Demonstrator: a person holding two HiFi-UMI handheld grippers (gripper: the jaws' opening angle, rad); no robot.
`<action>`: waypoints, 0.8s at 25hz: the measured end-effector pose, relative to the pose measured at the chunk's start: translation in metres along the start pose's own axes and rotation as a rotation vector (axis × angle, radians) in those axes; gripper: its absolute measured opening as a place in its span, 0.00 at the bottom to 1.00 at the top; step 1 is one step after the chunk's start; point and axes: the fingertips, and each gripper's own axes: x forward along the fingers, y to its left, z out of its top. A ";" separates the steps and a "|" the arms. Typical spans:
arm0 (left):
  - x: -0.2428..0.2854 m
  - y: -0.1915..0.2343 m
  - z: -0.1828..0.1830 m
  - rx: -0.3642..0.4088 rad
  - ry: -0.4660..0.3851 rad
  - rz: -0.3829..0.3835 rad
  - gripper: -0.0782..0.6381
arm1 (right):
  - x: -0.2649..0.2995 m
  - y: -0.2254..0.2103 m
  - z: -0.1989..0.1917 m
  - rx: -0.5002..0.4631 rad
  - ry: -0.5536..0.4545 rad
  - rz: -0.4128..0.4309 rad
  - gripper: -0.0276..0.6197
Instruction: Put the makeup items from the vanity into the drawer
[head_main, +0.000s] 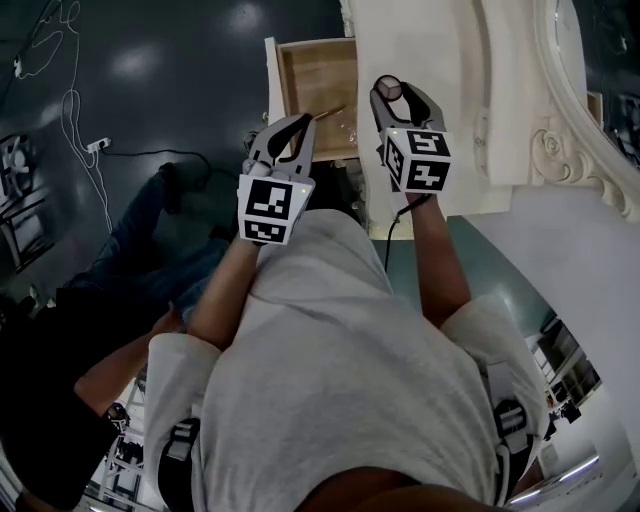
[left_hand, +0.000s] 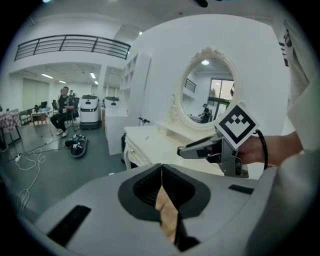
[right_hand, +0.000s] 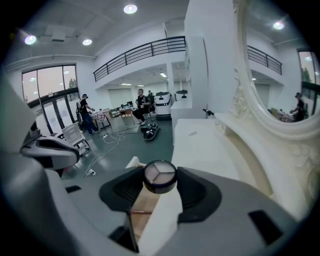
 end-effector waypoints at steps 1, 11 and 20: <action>-0.002 0.004 0.000 -0.005 -0.002 0.008 0.12 | 0.002 0.007 0.002 -0.008 0.001 0.013 0.39; -0.011 0.029 -0.009 -0.045 0.004 0.060 0.12 | 0.025 0.054 0.004 -0.051 0.012 0.124 0.39; 0.004 0.056 -0.037 -0.091 0.075 0.038 0.12 | 0.060 0.089 -0.019 -0.034 0.062 0.163 0.39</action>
